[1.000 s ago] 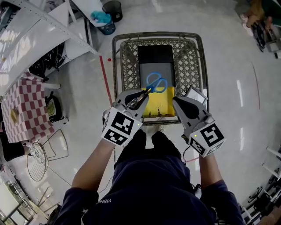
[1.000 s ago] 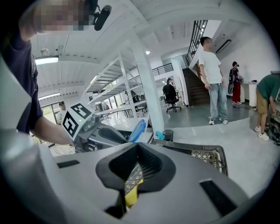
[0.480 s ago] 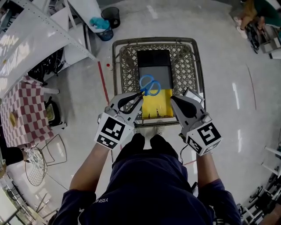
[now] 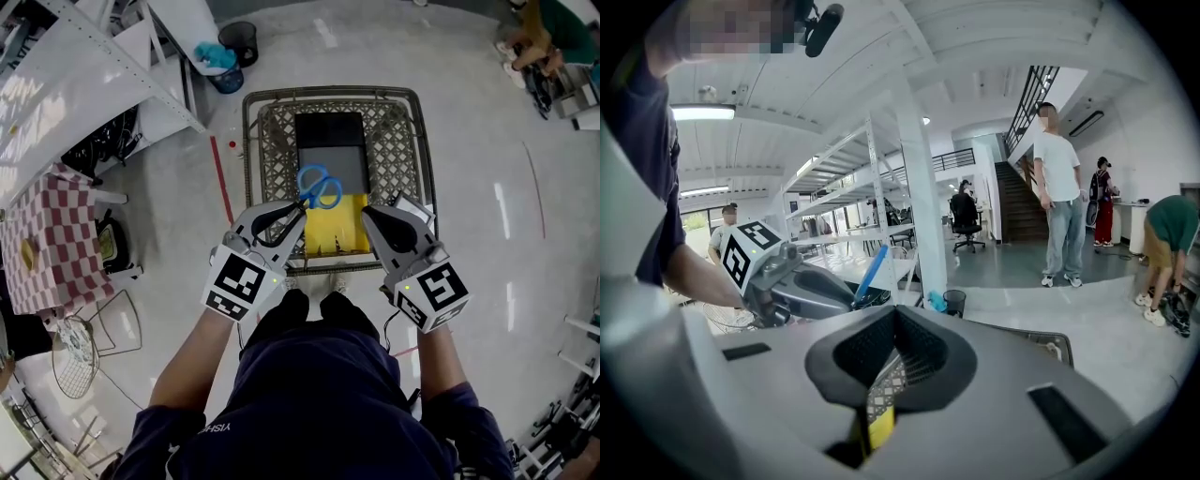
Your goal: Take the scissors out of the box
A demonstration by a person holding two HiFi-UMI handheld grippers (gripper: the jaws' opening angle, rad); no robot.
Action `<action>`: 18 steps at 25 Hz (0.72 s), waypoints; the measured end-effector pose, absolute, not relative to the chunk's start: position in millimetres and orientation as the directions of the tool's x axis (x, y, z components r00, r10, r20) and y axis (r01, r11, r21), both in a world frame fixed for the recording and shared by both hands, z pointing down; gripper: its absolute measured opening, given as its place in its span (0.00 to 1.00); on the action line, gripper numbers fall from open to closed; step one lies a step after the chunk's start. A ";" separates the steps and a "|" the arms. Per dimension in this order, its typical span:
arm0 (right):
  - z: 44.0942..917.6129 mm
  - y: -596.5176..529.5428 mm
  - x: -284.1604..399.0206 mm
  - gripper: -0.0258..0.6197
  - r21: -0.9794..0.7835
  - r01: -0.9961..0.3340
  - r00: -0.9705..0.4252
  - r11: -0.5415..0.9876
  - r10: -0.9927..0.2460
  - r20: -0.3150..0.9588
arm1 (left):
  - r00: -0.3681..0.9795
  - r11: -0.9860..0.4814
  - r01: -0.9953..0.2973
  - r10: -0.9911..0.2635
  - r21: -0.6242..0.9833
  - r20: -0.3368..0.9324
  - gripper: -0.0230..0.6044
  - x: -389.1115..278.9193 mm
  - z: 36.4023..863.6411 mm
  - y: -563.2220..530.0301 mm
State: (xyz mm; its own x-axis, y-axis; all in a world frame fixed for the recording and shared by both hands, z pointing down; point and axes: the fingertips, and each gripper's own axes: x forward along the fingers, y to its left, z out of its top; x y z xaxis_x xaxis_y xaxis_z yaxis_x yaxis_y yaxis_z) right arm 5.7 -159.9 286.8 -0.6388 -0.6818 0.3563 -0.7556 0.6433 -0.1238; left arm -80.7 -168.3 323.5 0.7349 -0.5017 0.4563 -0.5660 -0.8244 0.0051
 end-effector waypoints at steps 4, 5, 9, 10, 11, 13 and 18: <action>285.8 -160.1 4.3 0.07 -0.122 -0.752 -0.641 0.647 -0.677 0.362 | 0.736 -0.826 -0.564 -0.499 0.007 0.458 0.15 -80.0 322.2 -168.0; 286.1 -160.3 4.0 0.07 -0.122 -0.752 -0.641 0.648 -0.676 0.363 | 0.735 -0.825 -0.564 -0.498 0.008 0.459 0.16 -79.9 322.2 -168.2; 288.4 -158.9 3.3 0.07 -0.128 -0.752 -0.642 0.647 -0.673 0.367 | 0.736 -0.827 -0.562 -0.495 0.009 0.462 0.15 -79.1 322.6 -166.5; 288.5 -158.6 3.5 0.07 -0.129 -0.751 -0.642 0.647 -0.673 0.367 | 0.736 -0.828 -0.561 -0.494 0.009 0.462 0.15 -78.7 322.6 -166.1; 288.4 -158.6 3.7 0.07 -0.129 -0.751 -0.643 0.647 -0.673 0.366 | 0.736 -0.828 -0.560 -0.493 0.008 0.463 0.15 -78.2 322.7 -165.9; 288.2 -159.2 4.4 0.07 -0.129 -0.750 -0.644 0.648 -0.672 0.365 | 0.736 -0.829 -0.559 -0.492 0.007 0.465 0.15 -77.5 322.6 -166.2; 289.5 -160.4 5.7 0.07 -0.132 -0.749 -0.646 0.649 -0.671 0.365 | 0.734 -0.829 -0.559 -0.492 0.005 0.468 0.15 -76.0 323.1 -167.8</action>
State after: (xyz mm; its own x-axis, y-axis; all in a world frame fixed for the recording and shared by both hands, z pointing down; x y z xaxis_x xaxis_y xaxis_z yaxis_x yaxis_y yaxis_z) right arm 5.7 -160.4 289.5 -0.6458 -0.6706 0.3651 -0.7489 0.6493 -0.1322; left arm -76.0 -167.8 323.1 0.7343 -0.4919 0.4678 -0.5590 -0.8292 0.0055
